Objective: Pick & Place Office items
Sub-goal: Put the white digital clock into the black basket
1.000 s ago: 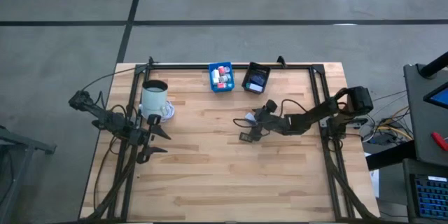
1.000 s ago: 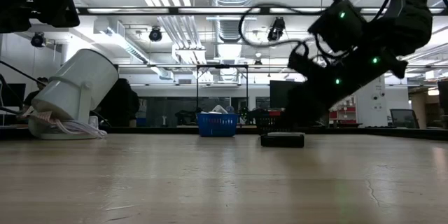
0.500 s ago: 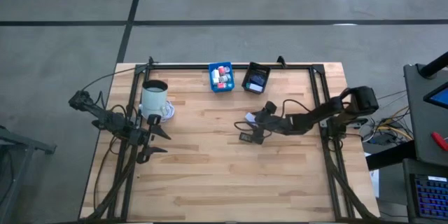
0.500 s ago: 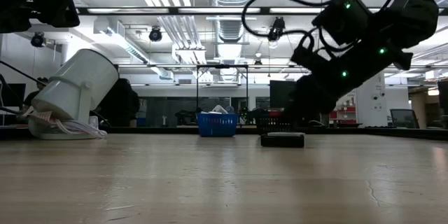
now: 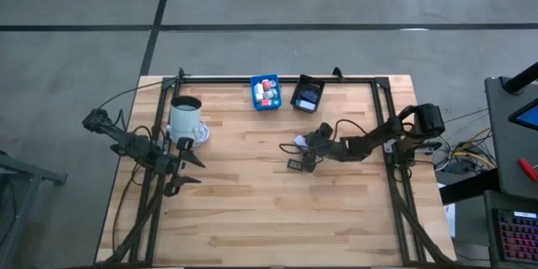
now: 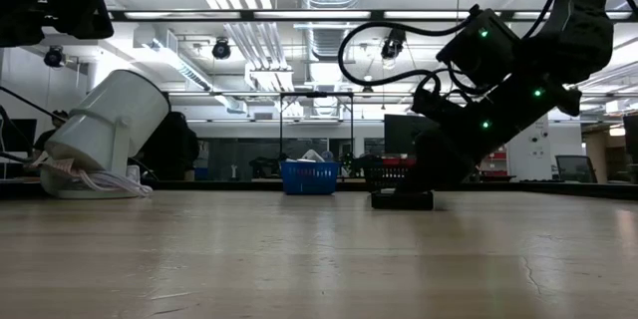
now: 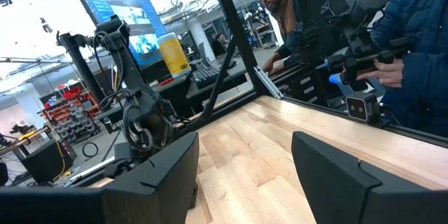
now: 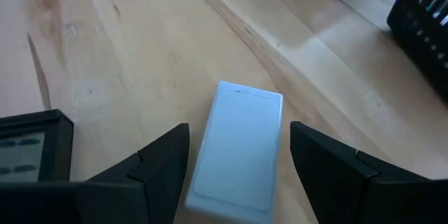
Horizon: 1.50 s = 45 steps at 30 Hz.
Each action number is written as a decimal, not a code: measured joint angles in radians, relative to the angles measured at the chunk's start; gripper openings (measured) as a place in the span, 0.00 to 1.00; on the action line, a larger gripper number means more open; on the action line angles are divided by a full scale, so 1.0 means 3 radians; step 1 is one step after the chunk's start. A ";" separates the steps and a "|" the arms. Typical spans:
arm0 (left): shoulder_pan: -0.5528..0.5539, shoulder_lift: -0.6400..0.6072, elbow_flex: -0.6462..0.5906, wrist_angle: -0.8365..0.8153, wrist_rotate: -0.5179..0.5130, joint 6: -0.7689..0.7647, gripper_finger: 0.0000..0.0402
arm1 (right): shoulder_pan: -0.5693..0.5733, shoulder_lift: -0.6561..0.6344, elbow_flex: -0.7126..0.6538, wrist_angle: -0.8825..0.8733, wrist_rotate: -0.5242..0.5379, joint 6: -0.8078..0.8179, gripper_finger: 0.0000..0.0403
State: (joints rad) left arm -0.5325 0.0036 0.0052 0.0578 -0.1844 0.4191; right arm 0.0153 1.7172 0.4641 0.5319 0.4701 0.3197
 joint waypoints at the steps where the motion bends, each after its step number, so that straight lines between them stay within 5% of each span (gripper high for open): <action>1: 0.0000 0.0000 0.0000 -0.0001 0.0000 0.0000 0.58 | -0.0002 0.0000 0.0000 -0.0003 -0.0004 0.0024 0.60; 14: -0.0001 0.0000 0.0001 0.0000 0.0000 0.0000 0.58 | -0.0011 0.0000 0.0000 -0.0012 -0.0113 0.0048 0.53; 25: 0.0000 0.0000 0.0001 0.0000 0.0000 0.0000 0.58 | -0.0011 0.0000 0.0000 -0.0005 -0.0176 0.0046 0.38; 45: 0.0001 0.0000 0.0000 0.0000 0.0000 0.0000 0.58 | -0.0011 -0.0128 0.0003 0.0001 -0.0185 -0.0057 0.40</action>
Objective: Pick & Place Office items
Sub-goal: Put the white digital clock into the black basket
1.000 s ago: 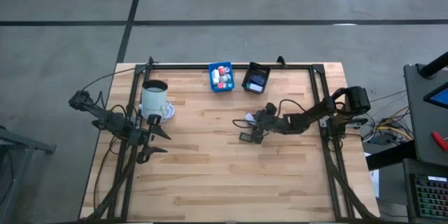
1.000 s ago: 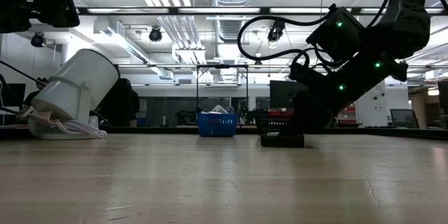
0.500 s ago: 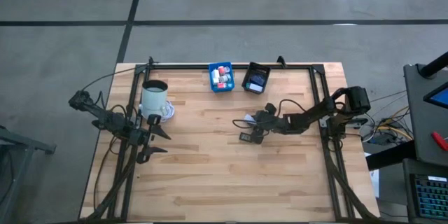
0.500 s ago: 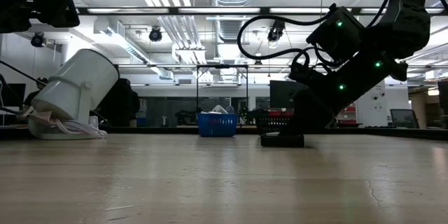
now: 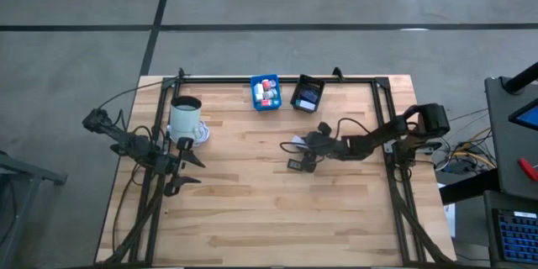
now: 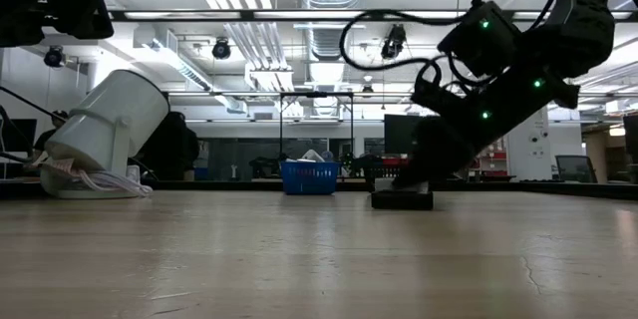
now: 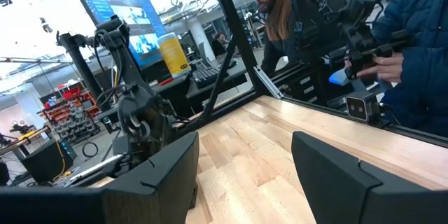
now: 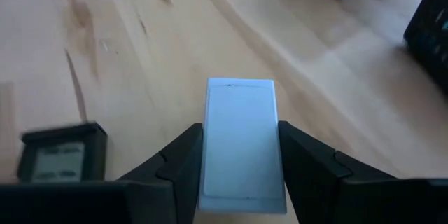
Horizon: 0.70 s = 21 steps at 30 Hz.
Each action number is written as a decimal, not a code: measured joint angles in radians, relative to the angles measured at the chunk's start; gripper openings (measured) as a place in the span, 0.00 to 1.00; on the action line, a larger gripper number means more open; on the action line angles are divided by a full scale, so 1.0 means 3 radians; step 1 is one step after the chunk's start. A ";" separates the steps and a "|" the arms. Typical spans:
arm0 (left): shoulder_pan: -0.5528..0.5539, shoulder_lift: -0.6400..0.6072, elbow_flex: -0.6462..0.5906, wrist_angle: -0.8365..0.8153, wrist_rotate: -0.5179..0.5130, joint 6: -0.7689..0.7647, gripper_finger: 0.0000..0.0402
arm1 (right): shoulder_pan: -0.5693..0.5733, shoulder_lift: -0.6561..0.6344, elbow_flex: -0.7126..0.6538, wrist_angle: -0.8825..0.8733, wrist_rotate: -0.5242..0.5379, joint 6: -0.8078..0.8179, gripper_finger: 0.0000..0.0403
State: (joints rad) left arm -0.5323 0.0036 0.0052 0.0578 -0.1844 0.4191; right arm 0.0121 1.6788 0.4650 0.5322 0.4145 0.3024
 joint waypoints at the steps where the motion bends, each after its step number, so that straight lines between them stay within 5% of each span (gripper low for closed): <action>1: 0.0000 0.0000 0.0000 0.0000 0.0000 0.0000 0.58 | 0.0000 -0.0037 0.0004 -0.0002 0.0000 -0.0036 0.40; 14: 0.0000 -0.0001 0.0001 0.0000 0.0000 0.0000 0.58 | -0.0118 -0.0841 0.0010 -0.0086 0.0280 -0.0549 0.40; 21: -0.0001 0.0000 0.0000 0.0000 0.0000 0.0000 0.58 | -0.0488 -0.1318 0.0121 -0.0525 0.0282 -0.0726 0.41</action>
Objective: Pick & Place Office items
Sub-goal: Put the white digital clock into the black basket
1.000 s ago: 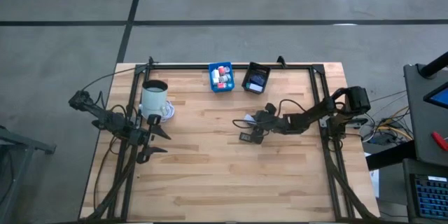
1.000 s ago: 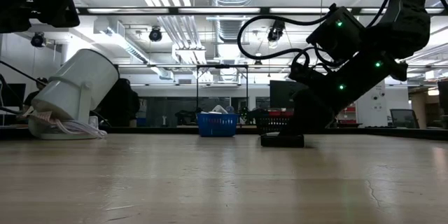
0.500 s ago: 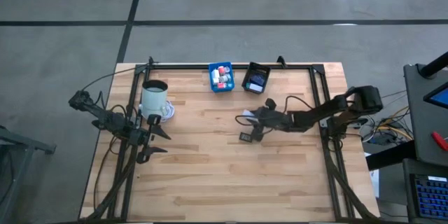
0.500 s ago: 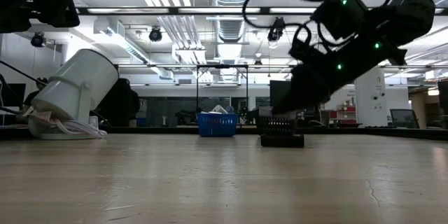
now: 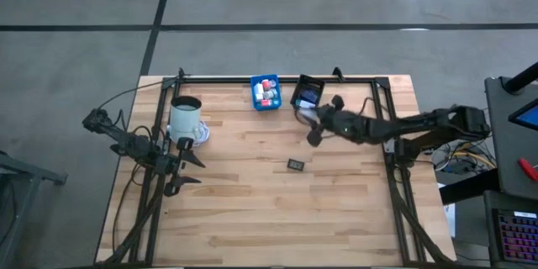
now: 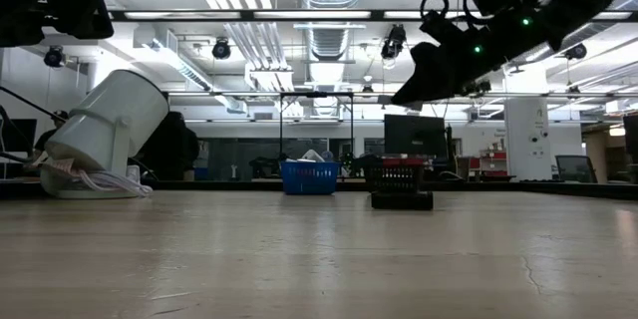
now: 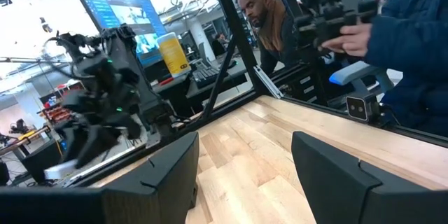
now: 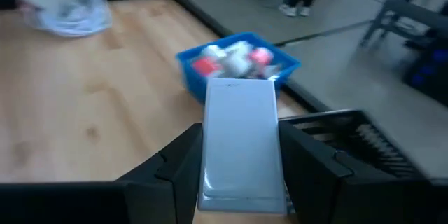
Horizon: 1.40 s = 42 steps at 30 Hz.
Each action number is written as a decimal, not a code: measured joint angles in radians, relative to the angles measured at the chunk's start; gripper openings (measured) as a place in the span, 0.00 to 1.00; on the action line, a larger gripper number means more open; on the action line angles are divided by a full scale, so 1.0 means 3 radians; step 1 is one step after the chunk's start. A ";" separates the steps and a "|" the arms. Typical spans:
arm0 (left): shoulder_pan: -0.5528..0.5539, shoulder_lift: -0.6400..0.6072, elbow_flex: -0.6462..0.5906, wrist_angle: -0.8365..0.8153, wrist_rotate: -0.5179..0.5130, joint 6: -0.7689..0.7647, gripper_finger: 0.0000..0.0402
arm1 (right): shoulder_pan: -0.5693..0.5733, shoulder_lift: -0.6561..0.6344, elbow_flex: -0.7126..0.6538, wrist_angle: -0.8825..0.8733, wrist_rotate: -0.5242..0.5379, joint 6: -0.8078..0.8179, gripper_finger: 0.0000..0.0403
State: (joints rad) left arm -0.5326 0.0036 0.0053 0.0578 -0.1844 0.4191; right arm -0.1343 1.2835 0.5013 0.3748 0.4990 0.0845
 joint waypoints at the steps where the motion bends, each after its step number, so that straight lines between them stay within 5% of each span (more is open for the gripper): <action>1: 0.0000 0.0000 0.0000 -0.0001 0.0000 0.0000 0.58 | -0.0079 -0.0050 0.0052 -0.0117 -0.0021 -0.0010 0.40; 11: 0.0000 0.0001 0.0000 -0.0001 0.0000 0.0000 0.58 | -0.0993 -0.0110 0.0535 -0.0938 -0.0804 -0.0236 0.41; 23: 0.0000 0.0001 0.0000 0.0000 0.0000 0.0000 0.58 | -0.1781 0.0542 0.0875 -0.1058 -0.1594 -0.0291 0.41; 30: 0.0000 0.0001 0.0000 0.0000 0.0000 0.0000 0.58 | -0.1975 0.1046 0.1017 -0.1062 -0.2010 -0.0281 0.42; 42: 0.0000 0.0001 0.0000 0.0000 0.0000 0.0000 0.58 | -0.2008 0.1427 0.1287 -0.1243 -0.2044 -0.0283 0.42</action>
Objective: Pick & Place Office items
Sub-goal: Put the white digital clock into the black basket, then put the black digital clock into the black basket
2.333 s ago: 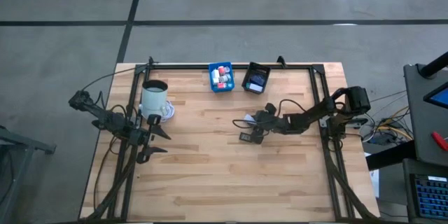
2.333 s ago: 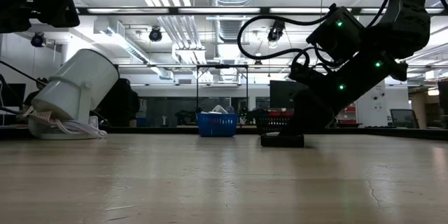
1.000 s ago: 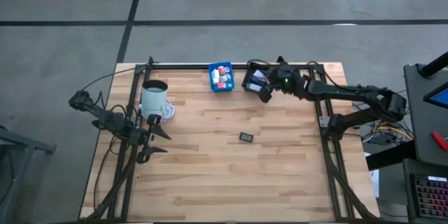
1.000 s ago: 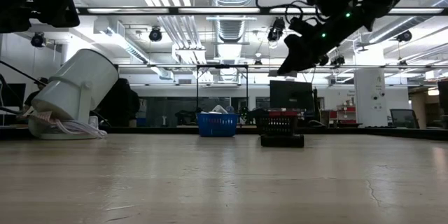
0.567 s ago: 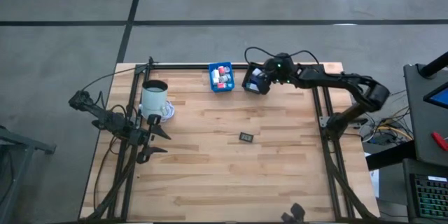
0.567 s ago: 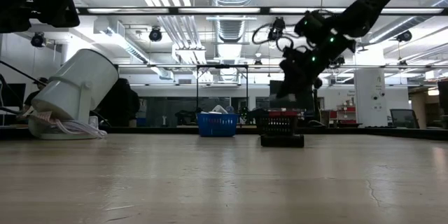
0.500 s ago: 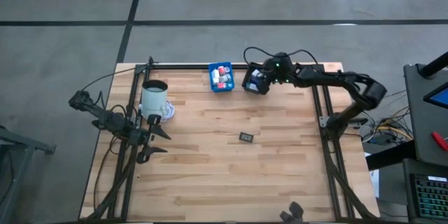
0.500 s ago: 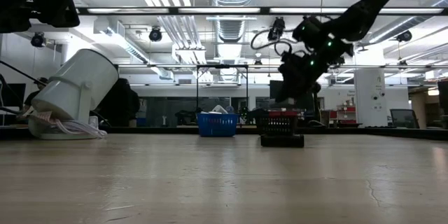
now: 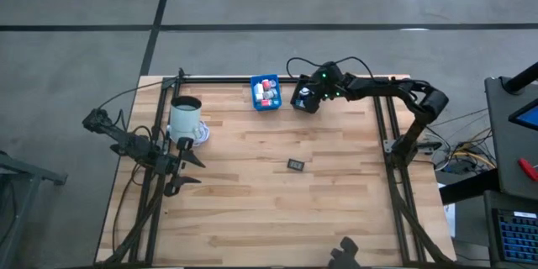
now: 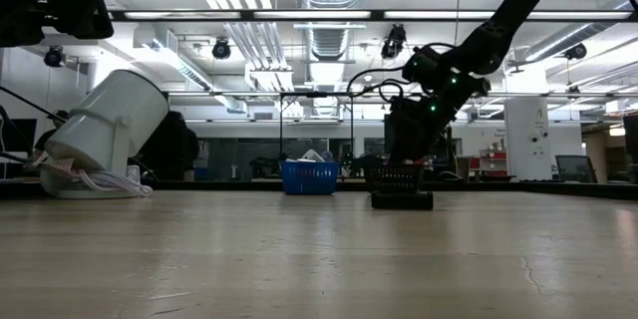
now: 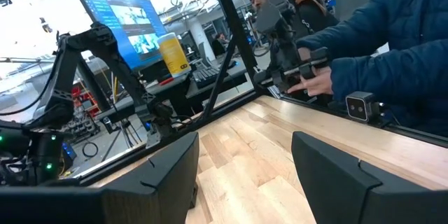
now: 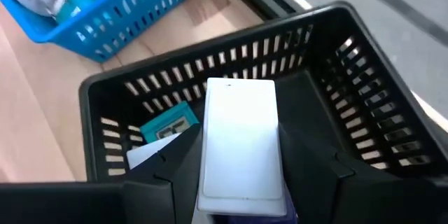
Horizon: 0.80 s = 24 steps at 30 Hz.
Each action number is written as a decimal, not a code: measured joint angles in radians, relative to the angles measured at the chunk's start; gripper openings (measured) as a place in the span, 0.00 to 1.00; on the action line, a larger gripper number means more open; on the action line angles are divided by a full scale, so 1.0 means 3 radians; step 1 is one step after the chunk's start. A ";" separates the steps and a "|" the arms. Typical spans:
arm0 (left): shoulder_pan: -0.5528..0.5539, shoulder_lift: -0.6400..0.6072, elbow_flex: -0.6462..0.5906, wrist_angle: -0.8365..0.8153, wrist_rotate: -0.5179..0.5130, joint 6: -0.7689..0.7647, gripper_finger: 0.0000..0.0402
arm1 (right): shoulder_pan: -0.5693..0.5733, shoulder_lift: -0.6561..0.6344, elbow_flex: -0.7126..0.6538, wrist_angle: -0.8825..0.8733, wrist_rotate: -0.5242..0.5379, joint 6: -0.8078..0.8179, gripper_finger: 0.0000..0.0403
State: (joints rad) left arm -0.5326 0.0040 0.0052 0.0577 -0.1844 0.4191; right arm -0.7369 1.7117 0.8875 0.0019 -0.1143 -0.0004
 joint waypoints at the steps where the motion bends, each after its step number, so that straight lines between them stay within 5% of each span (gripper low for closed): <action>1: 0.0001 0.0000 0.0000 0.0000 0.0000 0.0000 0.58 | -0.0004 0.0013 0.0043 -0.0068 0.0000 -0.0001 0.42; 24: 0.0000 0.0001 0.0000 0.0000 0.0000 0.0000 0.58 | -0.0010 0.0012 0.0258 -0.0491 -0.0085 -0.0009 0.50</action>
State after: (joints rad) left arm -0.5327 0.0044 0.0051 0.0578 -0.1844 0.4191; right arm -0.7399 1.7154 0.9649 -0.1454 -0.1398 -0.0032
